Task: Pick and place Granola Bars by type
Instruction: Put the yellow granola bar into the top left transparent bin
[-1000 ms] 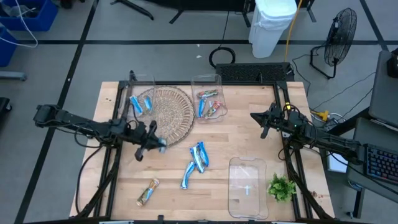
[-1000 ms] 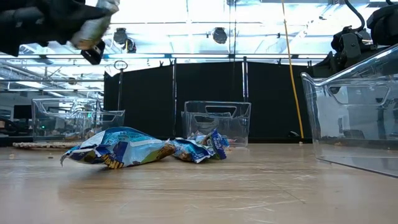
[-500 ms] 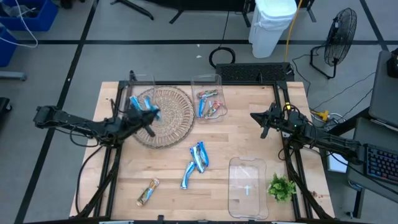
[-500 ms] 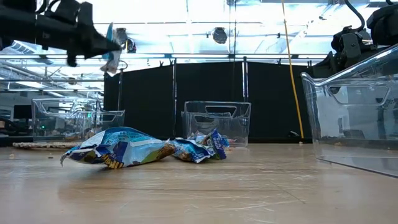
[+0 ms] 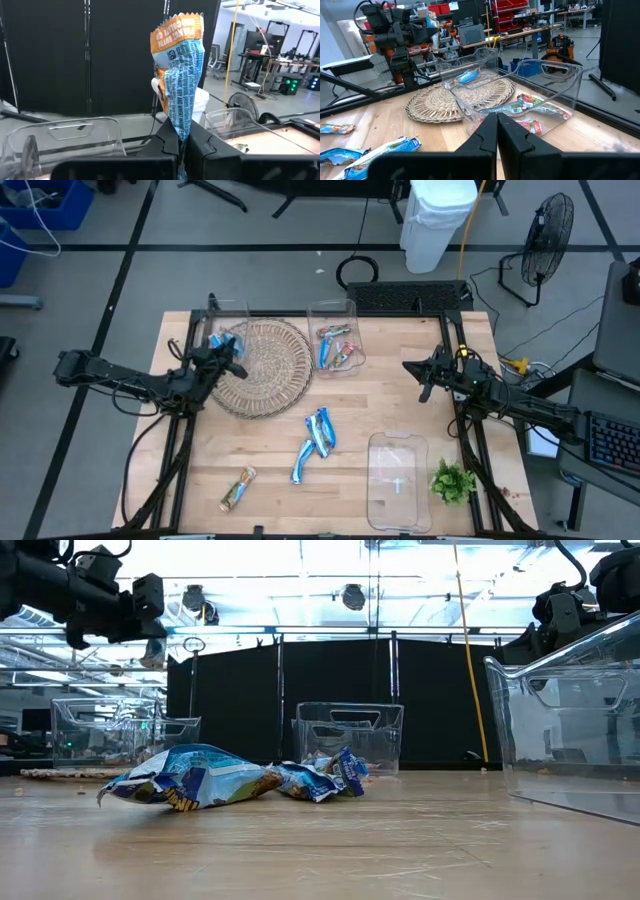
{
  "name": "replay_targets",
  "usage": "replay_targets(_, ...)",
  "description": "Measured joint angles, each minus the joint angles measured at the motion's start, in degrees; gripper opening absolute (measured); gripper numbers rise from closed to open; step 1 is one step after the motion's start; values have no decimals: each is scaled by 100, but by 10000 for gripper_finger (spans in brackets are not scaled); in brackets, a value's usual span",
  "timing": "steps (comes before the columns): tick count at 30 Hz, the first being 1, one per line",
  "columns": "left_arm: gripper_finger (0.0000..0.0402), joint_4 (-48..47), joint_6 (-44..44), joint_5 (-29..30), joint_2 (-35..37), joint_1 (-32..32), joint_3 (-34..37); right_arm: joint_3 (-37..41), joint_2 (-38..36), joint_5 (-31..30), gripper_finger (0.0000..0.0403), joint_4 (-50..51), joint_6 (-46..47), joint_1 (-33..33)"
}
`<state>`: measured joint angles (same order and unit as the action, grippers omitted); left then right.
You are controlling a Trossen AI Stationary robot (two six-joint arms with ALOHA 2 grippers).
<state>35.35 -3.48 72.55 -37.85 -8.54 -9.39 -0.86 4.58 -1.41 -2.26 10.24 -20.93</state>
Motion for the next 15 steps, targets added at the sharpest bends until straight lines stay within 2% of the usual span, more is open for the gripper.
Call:
replay_targets(3,6,59,168,8,0,2,0,0,0,0,0,0,0,2)
replay_targets(7,6,522,834,225,0,129,-211,0,0,0,0,-1,0,2)
replay_targets(11,6,476,1874,590,11,297,-963,0,0,0,0,-2,0,2)
replay_targets(15,6,-56,2734,1035,33,505,-1826,0,-2,-1,0,-2,0,2)
